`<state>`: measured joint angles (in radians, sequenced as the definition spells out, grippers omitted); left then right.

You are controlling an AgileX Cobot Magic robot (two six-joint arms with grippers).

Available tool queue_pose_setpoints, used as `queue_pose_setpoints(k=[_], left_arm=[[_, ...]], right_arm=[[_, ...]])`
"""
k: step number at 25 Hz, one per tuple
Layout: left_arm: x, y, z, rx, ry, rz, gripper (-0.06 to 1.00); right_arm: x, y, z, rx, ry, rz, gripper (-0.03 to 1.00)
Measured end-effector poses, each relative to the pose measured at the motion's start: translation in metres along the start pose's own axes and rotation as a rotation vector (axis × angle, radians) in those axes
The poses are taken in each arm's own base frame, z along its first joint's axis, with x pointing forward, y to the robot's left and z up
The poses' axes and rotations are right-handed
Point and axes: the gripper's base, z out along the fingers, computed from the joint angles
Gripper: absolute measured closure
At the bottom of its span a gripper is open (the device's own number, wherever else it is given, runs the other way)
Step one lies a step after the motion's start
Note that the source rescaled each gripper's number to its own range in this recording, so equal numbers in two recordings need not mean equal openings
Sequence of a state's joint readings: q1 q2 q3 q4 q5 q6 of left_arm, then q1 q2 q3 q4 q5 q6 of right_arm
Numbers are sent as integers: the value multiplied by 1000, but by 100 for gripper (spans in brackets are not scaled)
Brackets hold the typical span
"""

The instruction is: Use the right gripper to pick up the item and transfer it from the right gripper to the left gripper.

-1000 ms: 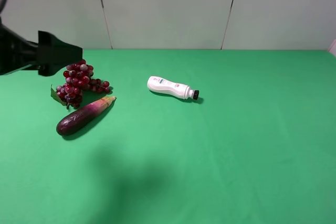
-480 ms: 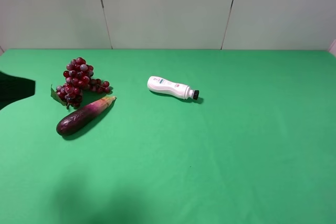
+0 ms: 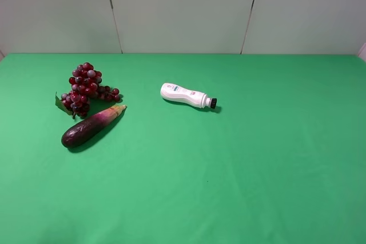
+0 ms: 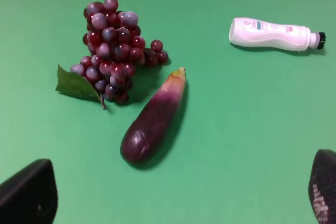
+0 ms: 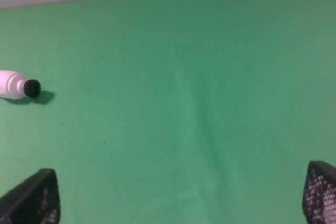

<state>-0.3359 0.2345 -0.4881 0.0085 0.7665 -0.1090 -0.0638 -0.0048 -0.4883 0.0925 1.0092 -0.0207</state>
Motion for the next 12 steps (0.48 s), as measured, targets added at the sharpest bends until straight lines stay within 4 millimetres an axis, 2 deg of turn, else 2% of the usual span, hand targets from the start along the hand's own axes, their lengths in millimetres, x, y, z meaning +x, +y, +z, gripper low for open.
queue_pose_setpoints(k=[5, 12], left_arm=[[9, 0, -12, 6, 3, 72, -6], [10, -1, -13, 22, 6, 88, -6]], right_arm=[[0, 0, 0, 0, 0, 0, -3], [0, 0, 0, 0, 0, 0, -3]])
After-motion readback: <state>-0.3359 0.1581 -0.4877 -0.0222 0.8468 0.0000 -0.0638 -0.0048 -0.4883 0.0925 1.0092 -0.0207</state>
